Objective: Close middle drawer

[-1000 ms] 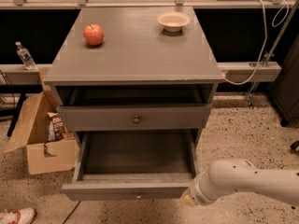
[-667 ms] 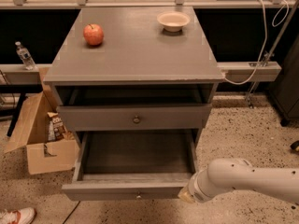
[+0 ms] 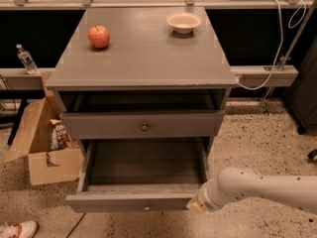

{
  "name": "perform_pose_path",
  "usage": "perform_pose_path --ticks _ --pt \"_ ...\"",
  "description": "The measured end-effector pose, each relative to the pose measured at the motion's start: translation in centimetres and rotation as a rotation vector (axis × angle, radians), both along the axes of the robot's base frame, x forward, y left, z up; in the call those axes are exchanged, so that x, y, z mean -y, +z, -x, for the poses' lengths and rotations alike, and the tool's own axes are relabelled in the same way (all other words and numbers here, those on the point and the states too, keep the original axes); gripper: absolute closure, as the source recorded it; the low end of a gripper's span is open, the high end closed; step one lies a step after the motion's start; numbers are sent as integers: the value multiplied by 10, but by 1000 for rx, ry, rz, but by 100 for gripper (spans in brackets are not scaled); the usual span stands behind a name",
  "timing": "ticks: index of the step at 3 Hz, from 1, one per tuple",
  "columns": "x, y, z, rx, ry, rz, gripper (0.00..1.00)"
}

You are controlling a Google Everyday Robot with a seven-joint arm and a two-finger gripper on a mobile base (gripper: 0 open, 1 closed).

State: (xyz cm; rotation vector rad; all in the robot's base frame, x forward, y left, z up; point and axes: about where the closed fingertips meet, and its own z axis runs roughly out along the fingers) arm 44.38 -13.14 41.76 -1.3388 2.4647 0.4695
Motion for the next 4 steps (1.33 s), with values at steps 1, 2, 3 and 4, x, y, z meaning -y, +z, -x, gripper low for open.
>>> perform_pose_path --ticks 1,2,3,4 --pt "0 -17 -4 -12 -5 10 100" --pt "0 -16 -4 -12 -5 10 100" --pt "-6 -14 -17 25 -18 0 100" --pt "-6 -14 -18 32 -15 2 100"
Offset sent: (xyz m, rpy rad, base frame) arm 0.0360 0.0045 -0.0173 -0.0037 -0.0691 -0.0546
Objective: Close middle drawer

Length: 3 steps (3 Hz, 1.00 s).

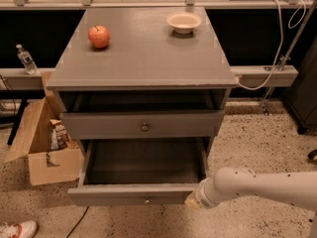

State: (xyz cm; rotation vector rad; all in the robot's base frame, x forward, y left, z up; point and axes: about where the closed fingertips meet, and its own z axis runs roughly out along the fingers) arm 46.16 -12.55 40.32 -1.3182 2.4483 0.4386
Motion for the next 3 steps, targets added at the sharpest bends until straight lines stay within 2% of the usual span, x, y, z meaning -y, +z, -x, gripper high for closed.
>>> perform_pose_path --ticks 1,3 --pt "-4 -8 -9 88 40 26 100" --pt "-15 -16 -56 326 179 22 100"
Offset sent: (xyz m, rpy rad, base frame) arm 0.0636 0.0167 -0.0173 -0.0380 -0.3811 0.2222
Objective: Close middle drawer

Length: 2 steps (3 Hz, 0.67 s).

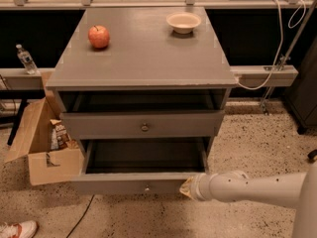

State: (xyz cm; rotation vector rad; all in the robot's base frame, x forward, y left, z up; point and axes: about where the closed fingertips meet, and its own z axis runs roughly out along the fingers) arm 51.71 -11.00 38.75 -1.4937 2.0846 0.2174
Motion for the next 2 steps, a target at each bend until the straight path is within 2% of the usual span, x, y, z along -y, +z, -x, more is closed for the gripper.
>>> perform_pose_path --ticks 1,2 --pt "-6 1 -22 99 54 -15 100" --pt "-9 3 -37 155 81 -30 100"
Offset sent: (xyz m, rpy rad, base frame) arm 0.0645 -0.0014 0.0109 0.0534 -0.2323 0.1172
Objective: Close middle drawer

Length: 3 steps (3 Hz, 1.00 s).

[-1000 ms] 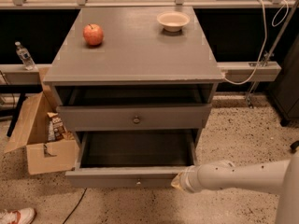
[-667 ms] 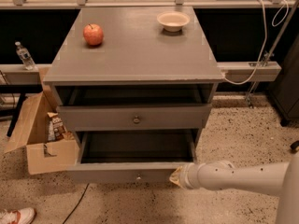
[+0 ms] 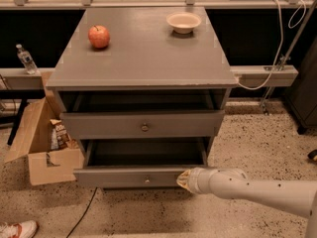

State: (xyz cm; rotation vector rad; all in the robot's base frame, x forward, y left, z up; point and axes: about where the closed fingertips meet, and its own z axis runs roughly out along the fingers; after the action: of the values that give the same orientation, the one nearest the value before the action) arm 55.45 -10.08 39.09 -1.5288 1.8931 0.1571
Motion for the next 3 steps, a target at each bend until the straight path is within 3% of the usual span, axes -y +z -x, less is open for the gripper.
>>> perform_pose_path --ticks 3 --pt "-1 8 -68 52 87 -153 100"
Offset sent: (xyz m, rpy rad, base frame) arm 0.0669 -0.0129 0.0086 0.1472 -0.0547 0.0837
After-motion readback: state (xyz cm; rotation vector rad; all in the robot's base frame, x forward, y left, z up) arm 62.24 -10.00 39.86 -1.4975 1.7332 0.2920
